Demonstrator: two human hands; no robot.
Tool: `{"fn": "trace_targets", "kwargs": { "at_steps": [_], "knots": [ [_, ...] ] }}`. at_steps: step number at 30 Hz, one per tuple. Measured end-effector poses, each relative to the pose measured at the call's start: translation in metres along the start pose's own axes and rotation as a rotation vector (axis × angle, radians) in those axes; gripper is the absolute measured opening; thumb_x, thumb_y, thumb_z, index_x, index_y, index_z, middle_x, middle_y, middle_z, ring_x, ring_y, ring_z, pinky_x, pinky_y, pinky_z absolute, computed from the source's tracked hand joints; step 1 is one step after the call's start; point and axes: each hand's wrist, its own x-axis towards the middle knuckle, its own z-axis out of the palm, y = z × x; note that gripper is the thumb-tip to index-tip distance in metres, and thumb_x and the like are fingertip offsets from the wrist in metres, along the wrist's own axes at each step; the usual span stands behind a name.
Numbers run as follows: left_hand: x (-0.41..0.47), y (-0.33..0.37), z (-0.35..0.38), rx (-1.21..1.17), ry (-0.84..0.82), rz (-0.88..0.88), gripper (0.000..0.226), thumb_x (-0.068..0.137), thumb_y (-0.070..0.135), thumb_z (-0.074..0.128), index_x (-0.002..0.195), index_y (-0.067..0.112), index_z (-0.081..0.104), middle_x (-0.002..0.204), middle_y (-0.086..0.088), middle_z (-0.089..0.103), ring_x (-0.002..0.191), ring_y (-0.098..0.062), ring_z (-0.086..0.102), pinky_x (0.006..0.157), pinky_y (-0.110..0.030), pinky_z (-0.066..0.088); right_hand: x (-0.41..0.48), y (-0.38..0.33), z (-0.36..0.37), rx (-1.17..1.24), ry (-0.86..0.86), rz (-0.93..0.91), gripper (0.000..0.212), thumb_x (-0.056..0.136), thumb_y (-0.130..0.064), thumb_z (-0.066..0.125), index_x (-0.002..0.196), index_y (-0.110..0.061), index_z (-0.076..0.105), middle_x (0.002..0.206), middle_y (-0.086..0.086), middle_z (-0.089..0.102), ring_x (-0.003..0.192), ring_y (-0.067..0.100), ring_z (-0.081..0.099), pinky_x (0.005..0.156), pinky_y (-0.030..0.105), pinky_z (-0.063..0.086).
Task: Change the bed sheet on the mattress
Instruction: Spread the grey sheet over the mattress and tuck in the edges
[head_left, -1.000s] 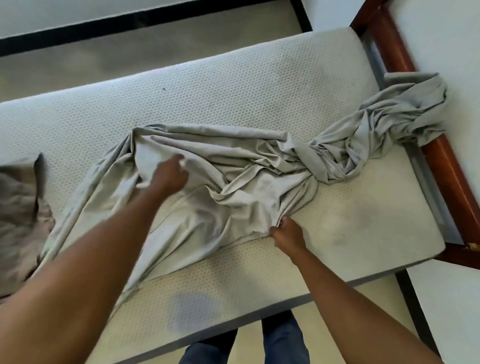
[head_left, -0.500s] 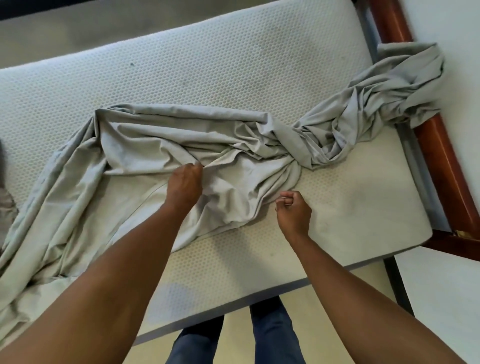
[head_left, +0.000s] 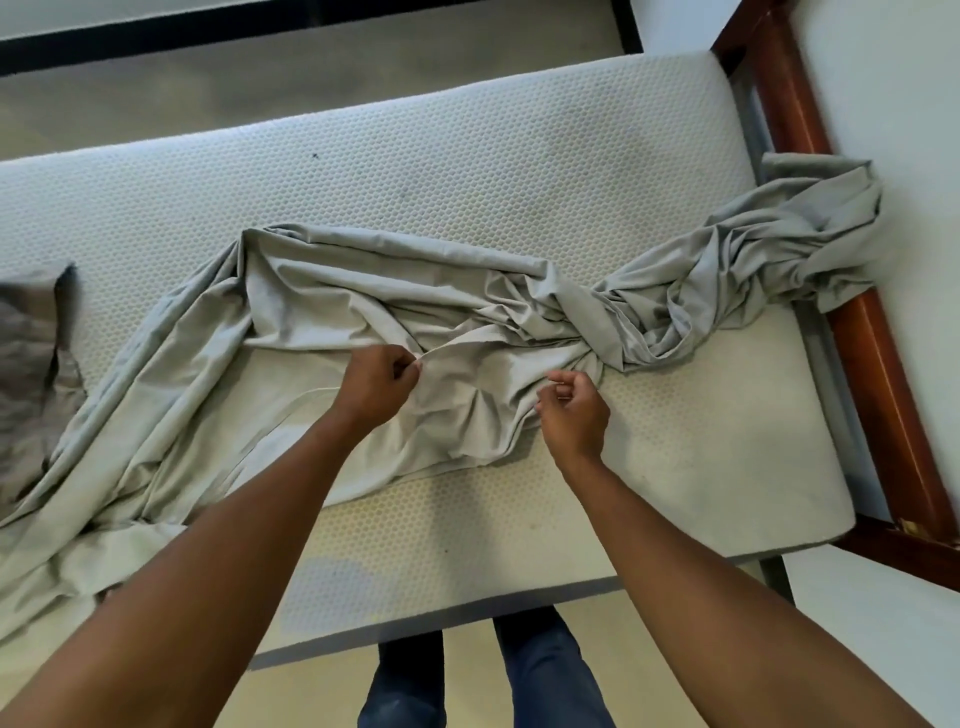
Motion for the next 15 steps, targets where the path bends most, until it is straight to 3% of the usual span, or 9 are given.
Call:
{"fn": "trace_targets", "kwargs": {
  "at_steps": [2, 5, 7, 9, 11, 13, 15],
  "knots": [
    [-0.009, 0.006, 0.002, -0.043, -0.024, -0.001, 0.022, 0.095, 0.021, 0.065, 0.076, 0.010, 0.071, 0.061, 0.003, 0.062, 0.055, -0.007, 0.054, 0.054, -0.022, 0.038, 0.003, -0.009, 0.010, 0.002, -0.070, 0.017, 0.007, 0.084, -0.027, 0.065, 0.089, -0.025, 0.069, 0.079, -0.003, 0.075, 0.072, 0.017, 0.074, 0.075, 0.050, 0.062],
    [-0.029, 0.022, 0.005, -0.097, -0.142, 0.051, 0.023, 0.094, 0.021, 0.065, 0.072, 0.017, 0.068, 0.061, 0.009, 0.059, 0.055, -0.002, 0.052, 0.056, -0.022, 0.038, 0.009, -0.027, 0.024, -0.064, -0.218, 0.134, 0.037, 0.087, -0.051, 0.065, 0.082, -0.015, 0.071, 0.076, 0.000, 0.076, 0.075, 0.022, 0.075, 0.072, 0.049, 0.063],
    [-0.046, 0.032, 0.009, -0.099, -0.304, 0.136, 0.026, 0.092, 0.021, 0.067, 0.067, 0.026, 0.065, 0.062, 0.010, 0.060, 0.057, -0.002, 0.055, 0.060, -0.025, 0.040, 0.012, -0.032, 0.030, -0.059, -0.286, 0.246, 0.054, 0.081, -0.061, 0.071, 0.096, -0.009, 0.073, 0.093, 0.008, 0.076, 0.087, 0.027, 0.074, 0.069, 0.045, 0.065],
    [-0.062, 0.043, 0.016, -0.128, -0.539, 0.183, 0.015, 0.091, 0.019, 0.069, 0.077, 0.021, 0.072, 0.073, 0.008, 0.068, 0.067, -0.004, 0.062, 0.069, -0.029, 0.050, 0.016, -0.031, 0.031, -0.106, -0.256, 0.271, 0.066, 0.077, -0.053, 0.077, 0.120, -0.004, 0.067, 0.116, 0.014, 0.072, 0.104, 0.032, 0.070, 0.084, 0.047, 0.062],
    [-0.088, 0.057, 0.024, -0.147, -0.790, 0.214, 0.007, 0.092, 0.018, 0.070, 0.087, 0.016, 0.074, 0.079, 0.011, 0.069, 0.072, -0.002, 0.062, 0.078, -0.022, 0.050, 0.013, -0.023, 0.024, -0.104, -0.168, 0.274, 0.057, 0.084, -0.033, 0.073, 0.130, -0.002, 0.061, 0.127, 0.018, 0.068, 0.113, 0.034, 0.067, 0.094, 0.045, 0.057],
    [-0.117, 0.068, 0.038, -0.136, -1.021, 0.202, 0.006, 0.093, 0.018, 0.070, 0.094, 0.016, 0.076, 0.082, 0.011, 0.068, 0.076, -0.001, 0.059, 0.083, -0.020, 0.049, 0.003, -0.012, 0.005, -0.049, -0.053, 0.300, 0.043, 0.088, -0.019, 0.066, 0.126, 0.001, 0.062, 0.124, 0.020, 0.068, 0.111, 0.036, 0.067, 0.092, 0.040, 0.057],
    [-0.146, 0.073, 0.057, -0.072, -1.216, 0.159, 0.010, 0.092, 0.019, 0.071, 0.099, 0.013, 0.076, 0.089, 0.005, 0.067, 0.084, -0.009, 0.060, 0.086, -0.030, 0.052, -0.009, 0.009, -0.024, -0.041, 0.074, 0.308, 0.033, 0.090, -0.014, 0.060, 0.115, 0.006, 0.066, 0.117, 0.024, 0.069, 0.108, 0.040, 0.066, 0.086, 0.039, 0.053]
  ]
}}
